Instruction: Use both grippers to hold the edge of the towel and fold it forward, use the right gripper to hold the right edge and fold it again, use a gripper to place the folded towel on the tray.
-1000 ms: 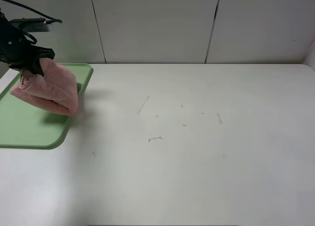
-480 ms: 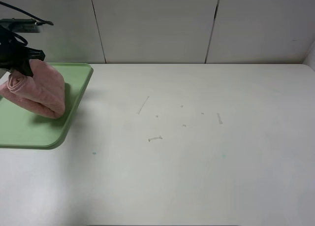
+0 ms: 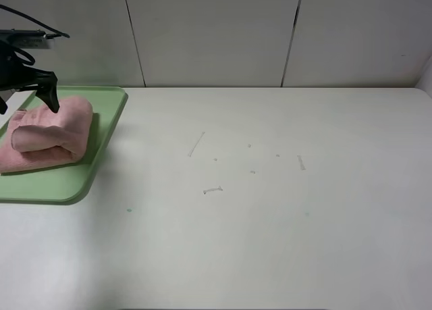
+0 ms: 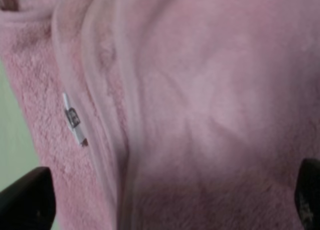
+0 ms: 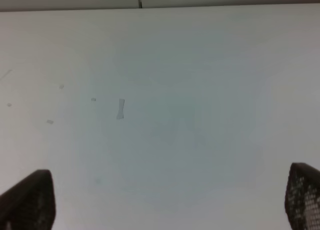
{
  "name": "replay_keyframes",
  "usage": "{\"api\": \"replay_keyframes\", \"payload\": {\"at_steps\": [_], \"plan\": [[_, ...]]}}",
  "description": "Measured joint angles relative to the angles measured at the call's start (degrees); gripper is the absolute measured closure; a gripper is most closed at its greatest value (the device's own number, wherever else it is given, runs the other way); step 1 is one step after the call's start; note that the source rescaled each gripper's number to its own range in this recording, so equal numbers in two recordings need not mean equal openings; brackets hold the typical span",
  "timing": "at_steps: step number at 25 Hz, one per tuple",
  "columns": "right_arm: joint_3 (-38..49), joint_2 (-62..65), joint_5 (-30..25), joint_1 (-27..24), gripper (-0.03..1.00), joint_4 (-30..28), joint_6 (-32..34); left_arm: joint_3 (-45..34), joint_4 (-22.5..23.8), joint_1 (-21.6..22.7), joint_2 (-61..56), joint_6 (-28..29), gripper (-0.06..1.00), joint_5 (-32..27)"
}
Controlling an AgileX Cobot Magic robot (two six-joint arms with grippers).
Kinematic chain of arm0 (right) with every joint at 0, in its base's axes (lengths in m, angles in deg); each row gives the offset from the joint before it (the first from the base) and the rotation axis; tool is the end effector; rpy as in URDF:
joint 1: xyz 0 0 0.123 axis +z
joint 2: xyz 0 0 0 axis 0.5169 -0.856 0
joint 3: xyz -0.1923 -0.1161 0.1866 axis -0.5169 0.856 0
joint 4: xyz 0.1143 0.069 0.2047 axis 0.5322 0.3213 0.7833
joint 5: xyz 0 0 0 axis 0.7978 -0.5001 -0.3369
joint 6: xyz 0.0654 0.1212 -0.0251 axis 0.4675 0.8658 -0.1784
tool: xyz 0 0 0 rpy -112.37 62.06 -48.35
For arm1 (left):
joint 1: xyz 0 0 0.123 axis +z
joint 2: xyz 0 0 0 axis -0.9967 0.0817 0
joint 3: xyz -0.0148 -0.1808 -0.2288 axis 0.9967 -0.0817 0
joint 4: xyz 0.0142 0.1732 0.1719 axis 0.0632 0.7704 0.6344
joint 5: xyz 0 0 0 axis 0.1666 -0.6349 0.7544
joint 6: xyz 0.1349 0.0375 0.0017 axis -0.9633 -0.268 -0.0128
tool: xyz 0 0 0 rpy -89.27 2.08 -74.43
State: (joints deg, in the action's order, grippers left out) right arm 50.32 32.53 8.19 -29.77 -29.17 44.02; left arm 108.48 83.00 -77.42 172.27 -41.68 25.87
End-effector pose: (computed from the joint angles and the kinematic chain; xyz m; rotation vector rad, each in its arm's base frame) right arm 0.0262 0.0082 0.2540 -0.0628 2.0096 0.0669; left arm 0.4167 0.0681 0.1610 -0.0511 2.8417 0.1574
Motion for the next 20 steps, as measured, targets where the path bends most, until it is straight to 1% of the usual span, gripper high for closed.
{"api": "replay_keyframes", "payload": {"at_steps": [3, 8, 14, 20], "plan": [[0.0, 0.0, 0.0, 0.0, -0.03, 0.0, 0.0, 0.0, 0.1, 0.0, 0.0, 0.1, -0.05, -1.5], [0.0, 0.0, 0.0, 0.0, -0.03, 0.1, 0.0, 0.0, 0.1, 0.0, -0.2, 0.2, -0.05, -4.4], [0.0, 0.0, 0.0, 0.0, -0.03, 0.1, 0.0, 0.0, 0.2, 0.0, -5.1, 0.2, -0.05, -7.5], [0.0, 0.0, 0.0, 0.0, -0.03, 0.1, 0.0, 0.0, -0.6, 0.0, -11.5, -1.3, -0.05, -14.6]]}}
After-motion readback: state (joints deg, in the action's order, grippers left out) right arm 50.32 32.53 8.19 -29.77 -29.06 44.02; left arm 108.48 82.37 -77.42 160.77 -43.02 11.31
